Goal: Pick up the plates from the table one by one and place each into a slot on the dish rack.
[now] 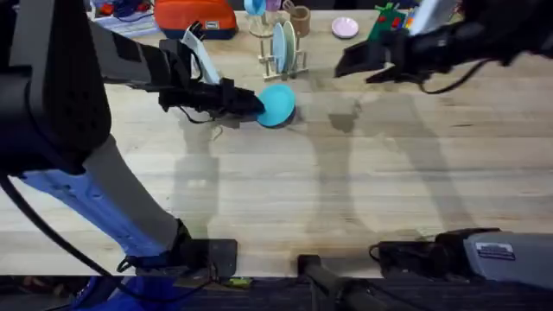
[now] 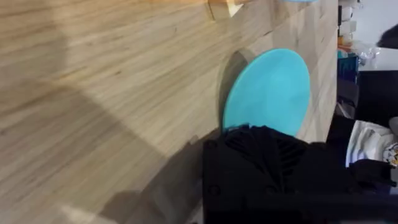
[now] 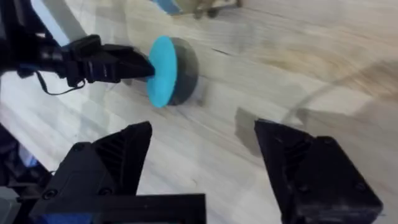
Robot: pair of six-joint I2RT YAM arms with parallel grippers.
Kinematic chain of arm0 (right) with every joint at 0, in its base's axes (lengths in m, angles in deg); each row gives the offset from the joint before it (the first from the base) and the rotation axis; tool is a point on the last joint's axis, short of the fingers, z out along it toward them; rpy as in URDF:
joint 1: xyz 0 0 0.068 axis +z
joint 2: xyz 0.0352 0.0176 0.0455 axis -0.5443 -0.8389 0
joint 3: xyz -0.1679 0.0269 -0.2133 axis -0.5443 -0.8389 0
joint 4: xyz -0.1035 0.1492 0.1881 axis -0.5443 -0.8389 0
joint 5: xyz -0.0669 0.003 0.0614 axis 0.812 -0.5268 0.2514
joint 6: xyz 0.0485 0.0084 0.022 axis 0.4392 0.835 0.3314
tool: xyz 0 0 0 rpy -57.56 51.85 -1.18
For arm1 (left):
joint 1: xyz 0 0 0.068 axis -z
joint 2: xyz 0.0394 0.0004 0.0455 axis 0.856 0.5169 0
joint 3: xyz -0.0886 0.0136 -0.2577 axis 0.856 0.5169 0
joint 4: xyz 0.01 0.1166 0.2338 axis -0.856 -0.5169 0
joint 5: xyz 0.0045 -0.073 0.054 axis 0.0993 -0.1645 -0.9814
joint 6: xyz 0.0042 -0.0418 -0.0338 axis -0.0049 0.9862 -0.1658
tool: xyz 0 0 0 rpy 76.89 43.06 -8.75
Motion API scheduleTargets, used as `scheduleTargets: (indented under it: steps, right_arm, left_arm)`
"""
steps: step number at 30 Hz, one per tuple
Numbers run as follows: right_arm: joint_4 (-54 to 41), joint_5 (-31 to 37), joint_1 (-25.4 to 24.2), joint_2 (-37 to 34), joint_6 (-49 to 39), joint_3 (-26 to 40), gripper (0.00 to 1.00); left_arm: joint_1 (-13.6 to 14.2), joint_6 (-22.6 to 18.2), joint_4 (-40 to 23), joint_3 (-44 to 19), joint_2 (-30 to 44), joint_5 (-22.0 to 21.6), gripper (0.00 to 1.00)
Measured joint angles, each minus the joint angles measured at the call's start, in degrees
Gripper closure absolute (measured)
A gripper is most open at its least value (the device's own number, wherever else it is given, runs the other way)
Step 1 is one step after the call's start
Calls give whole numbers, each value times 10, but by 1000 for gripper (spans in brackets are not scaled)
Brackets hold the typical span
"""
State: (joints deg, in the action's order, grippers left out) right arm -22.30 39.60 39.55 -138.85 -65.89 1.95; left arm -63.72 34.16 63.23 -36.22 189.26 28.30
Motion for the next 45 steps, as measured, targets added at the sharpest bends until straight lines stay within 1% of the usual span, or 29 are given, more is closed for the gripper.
scheduleTargets:
  steps: [5,13,17,22,30,38,40,41,42,45]
  right_arm:
    - [61,-10,52,-61,8,0,7]
    - [149,-16,119,-151,58,0,7]
    - [174,-18,147,-180,72,0,7]
    - [197,-19,177,-194,80,0,7]
    - [253,-18,184,-227,107,2,9]
    - [260,-14,184,-229,117,2,87]
    - [261,-13,184,-229,118,2,123]
    - [261,-11,184,-229,118,2,172]
    - [261,-11,184,-229,118,2,239]
    - [261,-9,184,-229,120,2,494]
  left_arm:
    - [0,0,0,0,0,0,961]
    - [0,0,0,0,0,0,961]
    - [0,0,0,0,0,0,961]
    - [0,0,0,0,0,0,961]
    - [0,0,-3,-1,0,-2,961]
    - [1,0,-7,-3,0,-6,961]
    - [1,0,-7,-3,0,-6,961]
    - [1,0,-7,-3,0,-6,961]
    - [1,0,-8,-3,0,-6,961]
    - [1,0,-8,-3,0,-6,961]
